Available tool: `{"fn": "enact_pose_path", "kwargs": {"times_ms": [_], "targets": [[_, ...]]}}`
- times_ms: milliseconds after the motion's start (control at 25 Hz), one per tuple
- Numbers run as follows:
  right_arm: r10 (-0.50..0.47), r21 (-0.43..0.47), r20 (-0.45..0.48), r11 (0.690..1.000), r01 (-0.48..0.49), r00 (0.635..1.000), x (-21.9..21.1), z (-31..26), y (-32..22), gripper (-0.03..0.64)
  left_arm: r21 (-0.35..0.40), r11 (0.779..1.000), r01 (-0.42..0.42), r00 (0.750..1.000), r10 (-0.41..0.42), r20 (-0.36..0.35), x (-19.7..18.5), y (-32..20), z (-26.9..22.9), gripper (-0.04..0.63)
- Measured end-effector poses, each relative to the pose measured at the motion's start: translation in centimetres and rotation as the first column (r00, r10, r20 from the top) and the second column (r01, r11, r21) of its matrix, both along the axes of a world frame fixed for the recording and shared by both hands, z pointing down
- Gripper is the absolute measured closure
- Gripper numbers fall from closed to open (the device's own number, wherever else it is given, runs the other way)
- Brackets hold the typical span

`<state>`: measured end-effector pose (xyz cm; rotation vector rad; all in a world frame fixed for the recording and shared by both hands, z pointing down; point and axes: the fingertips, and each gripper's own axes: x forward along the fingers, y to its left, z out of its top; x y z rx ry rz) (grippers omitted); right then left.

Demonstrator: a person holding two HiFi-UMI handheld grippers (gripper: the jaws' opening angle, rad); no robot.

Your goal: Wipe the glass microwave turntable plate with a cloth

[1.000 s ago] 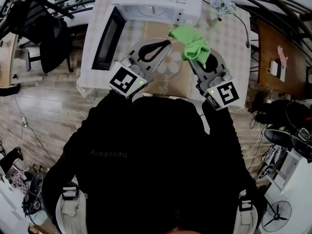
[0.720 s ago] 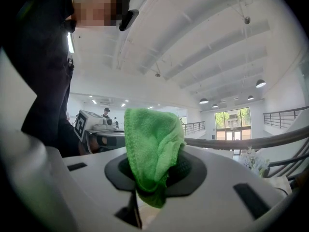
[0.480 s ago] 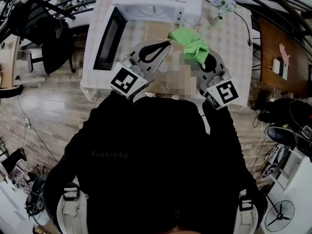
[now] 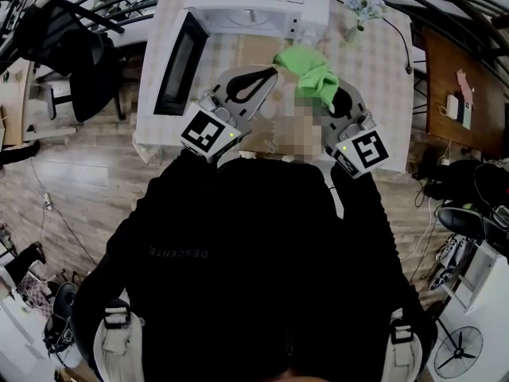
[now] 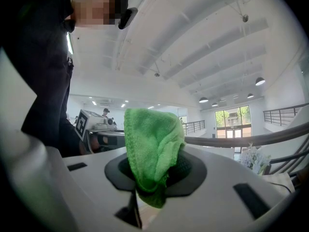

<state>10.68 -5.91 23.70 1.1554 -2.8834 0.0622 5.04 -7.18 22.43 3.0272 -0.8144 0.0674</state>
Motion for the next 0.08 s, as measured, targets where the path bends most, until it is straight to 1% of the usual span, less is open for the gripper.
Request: {"fn": "enact_pose_path", "kwargs": {"times_ms": [80], "targets": [[0.000,-0.001,-0.001,1.000,0.000,1.000,-0.05,0.07,-0.10,0.511,0.001,1.000,0.000,1.000,0.000,0.002,-0.04,-0.07,0.02,0.572]]}}
